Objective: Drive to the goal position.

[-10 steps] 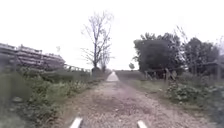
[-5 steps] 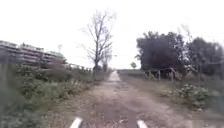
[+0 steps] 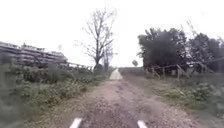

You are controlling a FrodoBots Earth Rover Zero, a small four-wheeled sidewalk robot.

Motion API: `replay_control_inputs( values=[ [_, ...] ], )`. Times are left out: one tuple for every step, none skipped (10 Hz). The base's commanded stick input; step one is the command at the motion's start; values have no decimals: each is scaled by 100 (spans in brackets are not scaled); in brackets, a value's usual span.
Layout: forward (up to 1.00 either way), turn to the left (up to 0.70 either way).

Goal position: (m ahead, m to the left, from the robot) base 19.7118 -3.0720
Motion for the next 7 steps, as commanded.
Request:
replay_control_inputs(
  values=[
    [70, 0],
    [70, 0],
    [70, 0],
    [70, 0],
    [70, 0],
    [70, 0],
    [70, 0]
  ],
)
